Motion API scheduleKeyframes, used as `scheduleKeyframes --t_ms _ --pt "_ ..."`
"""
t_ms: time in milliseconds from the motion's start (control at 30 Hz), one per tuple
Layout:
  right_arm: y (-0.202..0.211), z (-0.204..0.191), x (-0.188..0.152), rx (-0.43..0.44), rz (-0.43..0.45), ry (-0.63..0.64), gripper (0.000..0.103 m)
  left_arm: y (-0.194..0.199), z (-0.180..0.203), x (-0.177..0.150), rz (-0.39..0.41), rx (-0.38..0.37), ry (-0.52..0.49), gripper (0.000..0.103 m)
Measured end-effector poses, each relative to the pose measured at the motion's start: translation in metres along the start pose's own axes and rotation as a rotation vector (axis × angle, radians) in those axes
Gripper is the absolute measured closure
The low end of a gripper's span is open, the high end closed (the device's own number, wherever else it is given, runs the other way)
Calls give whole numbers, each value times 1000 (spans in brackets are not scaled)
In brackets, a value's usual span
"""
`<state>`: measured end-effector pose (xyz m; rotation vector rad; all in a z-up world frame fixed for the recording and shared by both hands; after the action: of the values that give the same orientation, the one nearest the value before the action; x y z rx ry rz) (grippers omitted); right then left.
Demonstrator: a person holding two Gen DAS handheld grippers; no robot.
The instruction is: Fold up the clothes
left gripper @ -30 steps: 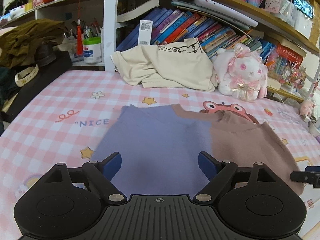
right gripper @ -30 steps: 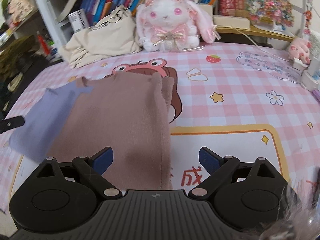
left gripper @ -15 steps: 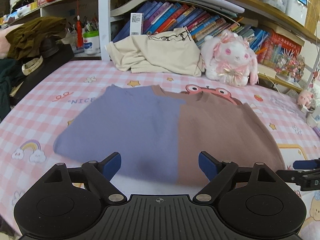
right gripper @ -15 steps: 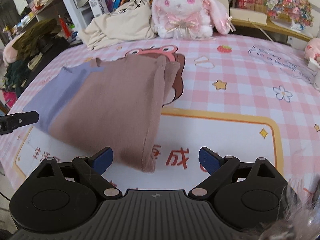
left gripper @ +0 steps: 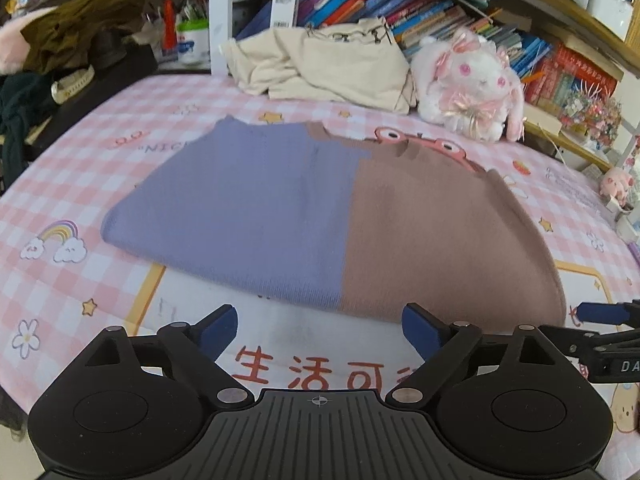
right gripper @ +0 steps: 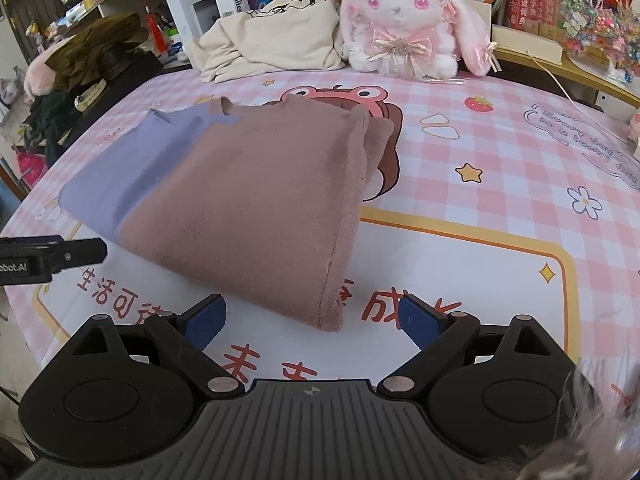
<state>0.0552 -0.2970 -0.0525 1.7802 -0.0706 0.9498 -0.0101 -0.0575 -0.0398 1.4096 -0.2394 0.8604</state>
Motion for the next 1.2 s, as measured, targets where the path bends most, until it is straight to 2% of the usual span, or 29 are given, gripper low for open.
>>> scheduleKeyframes --t_ms 333,567,700,933,1033,1200 --pt "-3 -19 1 -43 -23 -7 9 -14 -38 5 -76 -77 156 11" --pt "-9 -36 1 -63 -48 -13 9 -19 -56 7 -114 -127 212 11" --pt "-11 -45 1 -95 -62 -15 8 -24 -72 11 -137 -170 305 11" --pt "-13 -58 3 -123 -70 -26 8 -31 -101 17 -128 -189 413 12" --pt "-13 -63 5 -139 -67 -26 8 -34 -118 22 -116 -235 524 12" --pt "-13 -68 6 -165 -69 -41 8 -42 -151 24 -84 -330 787 13"
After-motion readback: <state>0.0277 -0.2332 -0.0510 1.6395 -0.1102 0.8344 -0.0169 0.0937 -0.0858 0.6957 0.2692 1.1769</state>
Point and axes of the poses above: each gripper's, at about its wrist camera, not at the fingertips, and y roughly against the way its jaws point, z to its right, x to its top, the point moved 4 cm from there along -y, roughly the way its jaws point, and after that the axes turned 7 degrees about y, right-handed, at the moved point
